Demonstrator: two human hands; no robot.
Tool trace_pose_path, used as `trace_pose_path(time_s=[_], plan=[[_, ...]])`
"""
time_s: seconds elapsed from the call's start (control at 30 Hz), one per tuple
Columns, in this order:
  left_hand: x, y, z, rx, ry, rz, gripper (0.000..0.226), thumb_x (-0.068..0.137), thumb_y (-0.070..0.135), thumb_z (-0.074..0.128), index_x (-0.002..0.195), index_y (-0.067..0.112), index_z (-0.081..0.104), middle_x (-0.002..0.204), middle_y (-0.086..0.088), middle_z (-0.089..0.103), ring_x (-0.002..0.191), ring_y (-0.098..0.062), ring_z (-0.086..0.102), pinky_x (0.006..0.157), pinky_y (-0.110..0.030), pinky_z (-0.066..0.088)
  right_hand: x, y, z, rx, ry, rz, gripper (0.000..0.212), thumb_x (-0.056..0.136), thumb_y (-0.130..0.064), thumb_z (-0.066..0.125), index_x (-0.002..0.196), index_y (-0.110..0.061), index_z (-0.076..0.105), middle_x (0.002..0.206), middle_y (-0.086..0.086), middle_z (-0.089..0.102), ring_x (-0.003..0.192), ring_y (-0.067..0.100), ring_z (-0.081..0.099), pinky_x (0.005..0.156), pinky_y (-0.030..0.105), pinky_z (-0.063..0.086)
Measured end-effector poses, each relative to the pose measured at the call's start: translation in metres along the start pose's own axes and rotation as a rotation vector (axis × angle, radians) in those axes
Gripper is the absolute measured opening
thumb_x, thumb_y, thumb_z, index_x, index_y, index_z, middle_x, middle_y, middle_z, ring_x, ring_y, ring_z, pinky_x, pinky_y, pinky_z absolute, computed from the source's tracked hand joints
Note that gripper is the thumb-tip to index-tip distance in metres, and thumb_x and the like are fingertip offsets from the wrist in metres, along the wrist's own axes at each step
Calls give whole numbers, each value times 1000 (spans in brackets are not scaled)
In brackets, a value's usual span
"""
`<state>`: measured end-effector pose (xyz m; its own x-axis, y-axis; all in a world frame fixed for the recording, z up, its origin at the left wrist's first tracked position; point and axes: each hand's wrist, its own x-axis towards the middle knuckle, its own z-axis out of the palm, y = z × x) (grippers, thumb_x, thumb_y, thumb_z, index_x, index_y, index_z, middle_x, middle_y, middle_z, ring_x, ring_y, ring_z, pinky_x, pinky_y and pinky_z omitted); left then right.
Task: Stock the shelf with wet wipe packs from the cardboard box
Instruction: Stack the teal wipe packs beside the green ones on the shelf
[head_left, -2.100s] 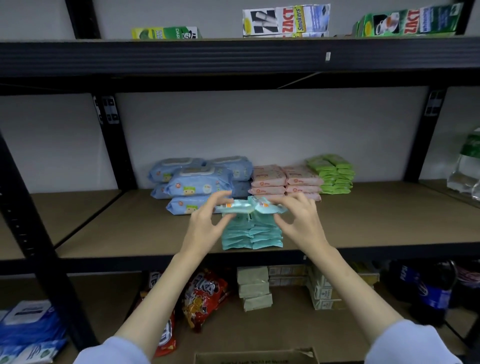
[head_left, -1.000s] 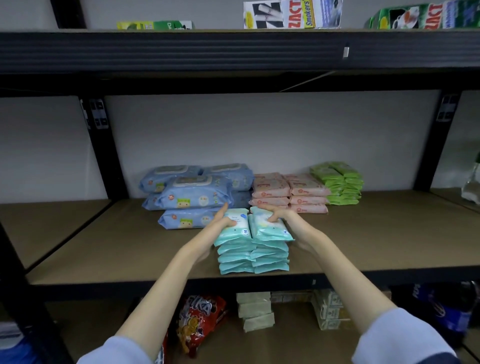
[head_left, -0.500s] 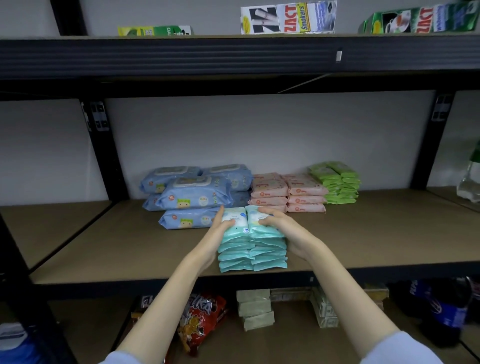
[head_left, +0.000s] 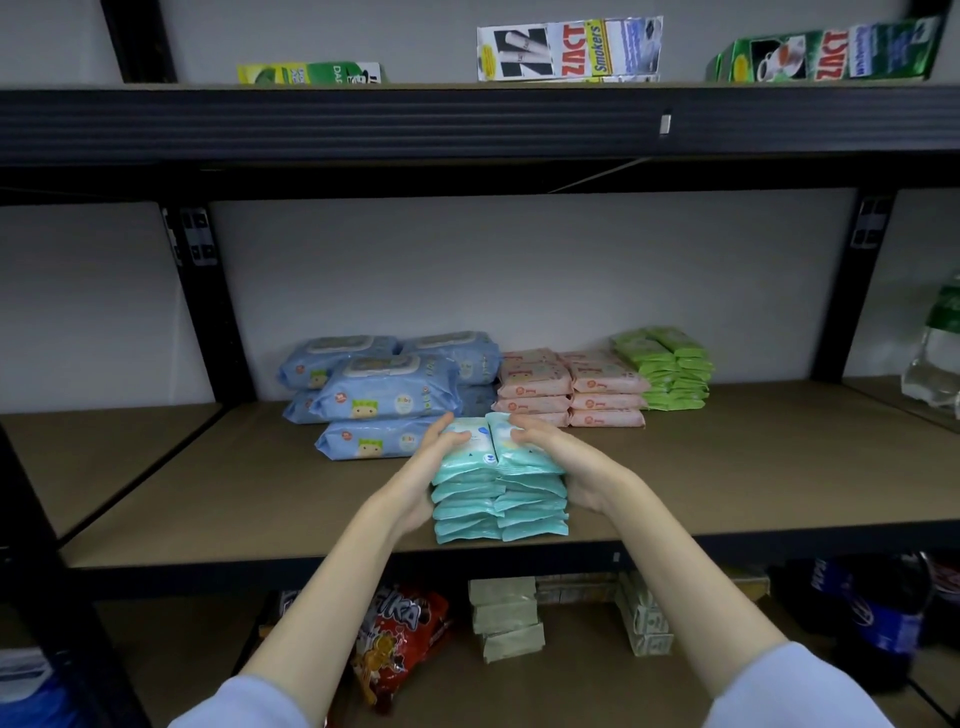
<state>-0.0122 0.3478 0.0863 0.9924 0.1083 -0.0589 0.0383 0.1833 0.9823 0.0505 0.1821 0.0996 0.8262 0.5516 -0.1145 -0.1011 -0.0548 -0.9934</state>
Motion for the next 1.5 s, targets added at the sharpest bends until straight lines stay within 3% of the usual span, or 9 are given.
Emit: trace_pose_path(time_s=[0.17,0.57,0.77,0.9,0.97,1.07,1.3,1.37,1.5], plan=[[1,-2,4,63,8,0,61,91,15,51,141,37,24,109,3,54,96,-21,62,82,-37,52,1,5,2,-76,28,-15,49,92,-20,53,138,-25,37,129,10,52,103,25,59,90,38,50],[1,-2,8,67,11,-8,61,92,15,50,142,37,21,104,-1,54,91,-22,62,83,-38,51,4,7,1,-115,10,-15,49,92,-20,50,138,-27,34,130,11,49,107,27,58,90,39,50],[1,0,6,77,-14,-8,62,93,27,51,145,33,18,128,-5,49,97,-19,60,78,-34,52,2,4,-1,-67,-50,-40,48,94,-27,51,139,-20,38,130,13,56,110,25,60,92,38,50],[-7,5,4,211,25,58,63,91,42,51,145,32,21,146,3,32,124,-17,44,96,-33,44,-14,9,0,-78,82,-86,66,80,-55,60,136,-22,44,138,1,49,122,19,50,105,39,40],[-17,7,3,334,93,128,57,92,39,50,143,29,26,151,1,26,135,-19,32,106,-30,32,-29,9,5,-166,213,-163,52,87,-48,55,133,-23,47,133,-6,48,119,12,45,98,31,37],[-41,0,3,516,219,257,47,95,29,49,139,17,36,144,-3,36,133,-19,34,95,-23,31,-53,17,11,-251,344,-306,39,90,-33,56,128,-25,52,126,-5,49,112,8,43,90,25,34],[-115,-84,-14,858,347,375,38,92,32,52,129,28,43,134,2,47,128,-19,38,106,-44,32,-108,98,34,-327,611,-518,35,89,-18,57,120,-31,50,117,-9,49,104,6,47,91,21,40],[-129,-124,-19,879,353,313,39,91,31,52,129,26,45,131,0,49,126,-20,41,105,-44,34,-116,135,40,-310,621,-464,37,89,-17,58,120,-35,47,115,-7,49,102,11,51,88,26,43],[-143,-220,-35,882,281,18,34,90,26,54,123,19,51,125,-5,55,115,-26,51,100,-43,41,-114,227,53,-380,520,-157,22,86,-10,58,106,-18,63,108,6,63,99,21,57,92,36,47]])
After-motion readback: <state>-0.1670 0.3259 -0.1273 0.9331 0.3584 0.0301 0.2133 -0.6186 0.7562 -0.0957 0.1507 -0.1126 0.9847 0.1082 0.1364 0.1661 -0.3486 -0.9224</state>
